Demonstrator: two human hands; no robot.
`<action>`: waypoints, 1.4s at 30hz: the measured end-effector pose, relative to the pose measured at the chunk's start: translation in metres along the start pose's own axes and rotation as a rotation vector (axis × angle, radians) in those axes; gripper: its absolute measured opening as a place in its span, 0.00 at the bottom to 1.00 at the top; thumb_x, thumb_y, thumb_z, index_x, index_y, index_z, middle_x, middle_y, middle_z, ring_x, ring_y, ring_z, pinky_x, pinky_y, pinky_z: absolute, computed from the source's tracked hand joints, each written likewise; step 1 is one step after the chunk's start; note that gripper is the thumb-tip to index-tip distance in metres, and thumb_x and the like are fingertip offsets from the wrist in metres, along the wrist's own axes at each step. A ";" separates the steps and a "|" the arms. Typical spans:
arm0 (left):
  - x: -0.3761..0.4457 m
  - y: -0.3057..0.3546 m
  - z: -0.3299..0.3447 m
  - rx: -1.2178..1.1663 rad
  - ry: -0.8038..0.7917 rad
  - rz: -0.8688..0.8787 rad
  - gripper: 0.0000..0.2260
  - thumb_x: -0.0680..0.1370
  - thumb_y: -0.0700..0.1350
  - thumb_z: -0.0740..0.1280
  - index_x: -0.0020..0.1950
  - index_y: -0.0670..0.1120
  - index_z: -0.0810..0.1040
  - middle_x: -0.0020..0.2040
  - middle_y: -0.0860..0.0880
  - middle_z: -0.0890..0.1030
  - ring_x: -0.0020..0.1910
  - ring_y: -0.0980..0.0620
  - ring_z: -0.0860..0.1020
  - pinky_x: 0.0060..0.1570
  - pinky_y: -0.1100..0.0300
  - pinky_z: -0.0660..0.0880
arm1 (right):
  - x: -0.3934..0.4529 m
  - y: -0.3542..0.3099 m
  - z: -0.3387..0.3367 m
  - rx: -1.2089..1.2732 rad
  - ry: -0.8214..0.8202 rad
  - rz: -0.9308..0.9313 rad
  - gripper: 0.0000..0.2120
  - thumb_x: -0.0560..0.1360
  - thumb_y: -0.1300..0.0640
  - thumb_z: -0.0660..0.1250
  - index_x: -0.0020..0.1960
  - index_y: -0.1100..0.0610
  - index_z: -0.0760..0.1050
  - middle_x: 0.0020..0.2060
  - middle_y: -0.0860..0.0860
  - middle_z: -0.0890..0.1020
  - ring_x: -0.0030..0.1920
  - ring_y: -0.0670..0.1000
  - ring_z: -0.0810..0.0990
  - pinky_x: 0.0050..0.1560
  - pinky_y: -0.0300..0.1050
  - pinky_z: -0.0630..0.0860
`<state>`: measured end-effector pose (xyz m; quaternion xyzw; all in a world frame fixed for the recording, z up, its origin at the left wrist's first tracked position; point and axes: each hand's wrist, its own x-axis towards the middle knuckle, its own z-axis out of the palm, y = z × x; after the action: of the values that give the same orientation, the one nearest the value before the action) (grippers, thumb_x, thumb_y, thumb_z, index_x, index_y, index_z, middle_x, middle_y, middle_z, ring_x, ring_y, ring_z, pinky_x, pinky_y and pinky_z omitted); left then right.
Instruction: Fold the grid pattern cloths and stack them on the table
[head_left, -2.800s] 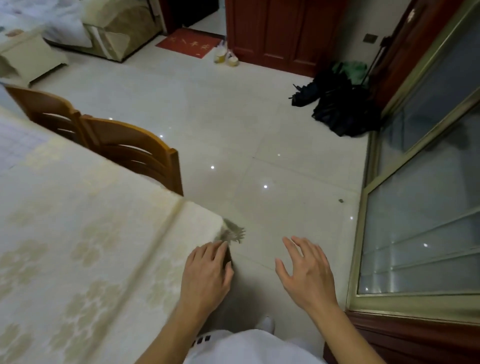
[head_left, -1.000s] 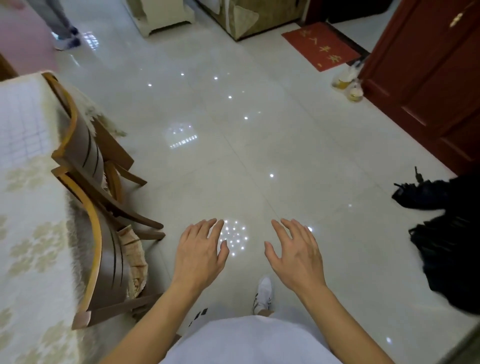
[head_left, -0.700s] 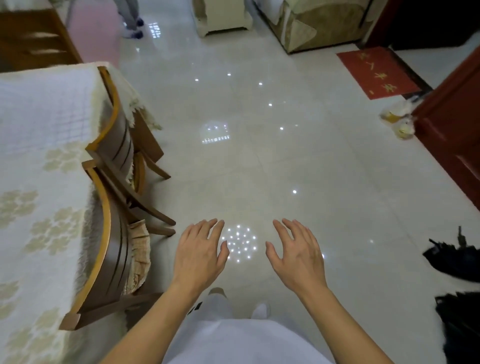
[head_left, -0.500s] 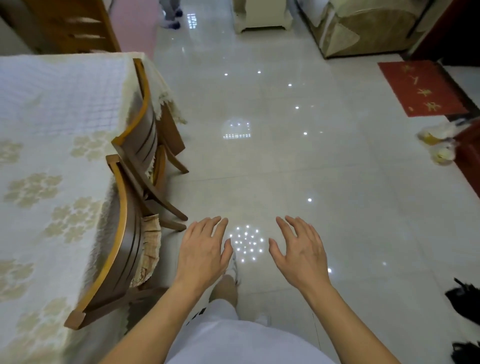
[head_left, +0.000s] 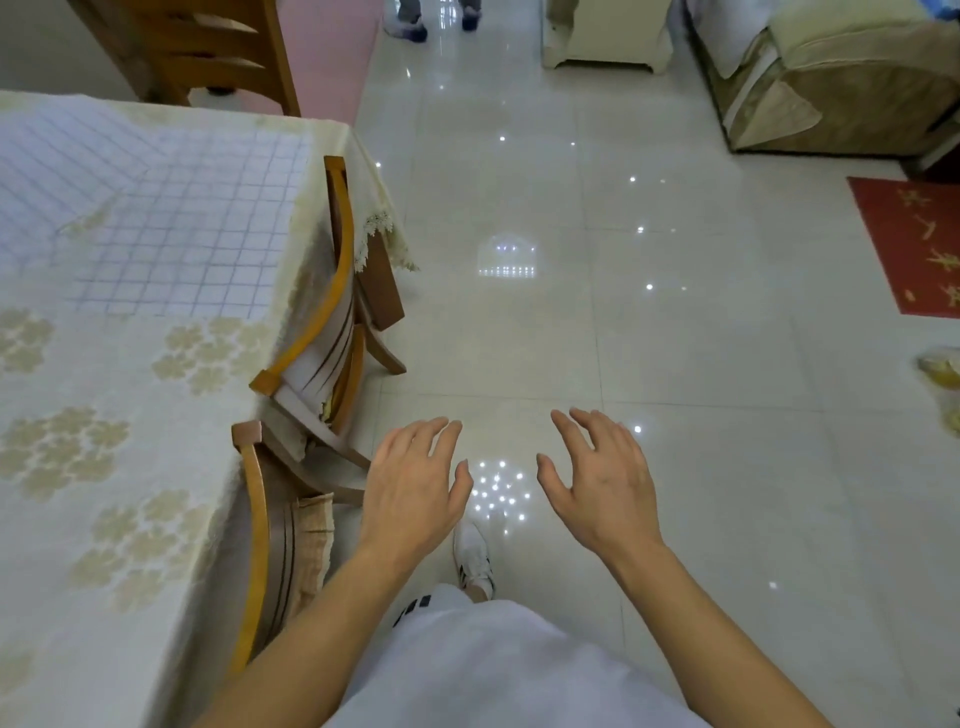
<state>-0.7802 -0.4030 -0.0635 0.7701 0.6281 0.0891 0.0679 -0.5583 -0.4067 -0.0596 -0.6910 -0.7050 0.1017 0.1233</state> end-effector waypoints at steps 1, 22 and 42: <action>0.015 -0.006 -0.002 0.004 0.009 -0.004 0.19 0.79 0.52 0.60 0.66 0.45 0.77 0.62 0.47 0.80 0.60 0.48 0.77 0.64 0.51 0.70 | 0.016 -0.005 0.001 0.002 0.002 -0.008 0.26 0.77 0.42 0.58 0.68 0.55 0.75 0.64 0.54 0.78 0.65 0.57 0.75 0.69 0.58 0.70; 0.228 -0.074 0.005 0.037 0.031 -0.208 0.19 0.79 0.52 0.61 0.67 0.46 0.76 0.63 0.47 0.79 0.63 0.49 0.76 0.65 0.49 0.72 | 0.285 -0.029 0.028 0.012 -0.164 -0.207 0.29 0.78 0.39 0.52 0.71 0.54 0.73 0.67 0.55 0.77 0.68 0.58 0.74 0.71 0.59 0.68; 0.368 -0.089 -0.025 0.023 0.203 -0.860 0.16 0.78 0.48 0.62 0.64 0.45 0.76 0.60 0.47 0.79 0.59 0.48 0.76 0.61 0.52 0.73 | 0.556 -0.081 0.049 0.046 -0.300 -0.832 0.26 0.79 0.42 0.57 0.70 0.55 0.74 0.65 0.57 0.78 0.66 0.59 0.75 0.71 0.59 0.68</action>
<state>-0.7985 -0.0244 -0.0391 0.4269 0.8957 0.1211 0.0282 -0.6586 0.1479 -0.0617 -0.3230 -0.9307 0.1586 0.0654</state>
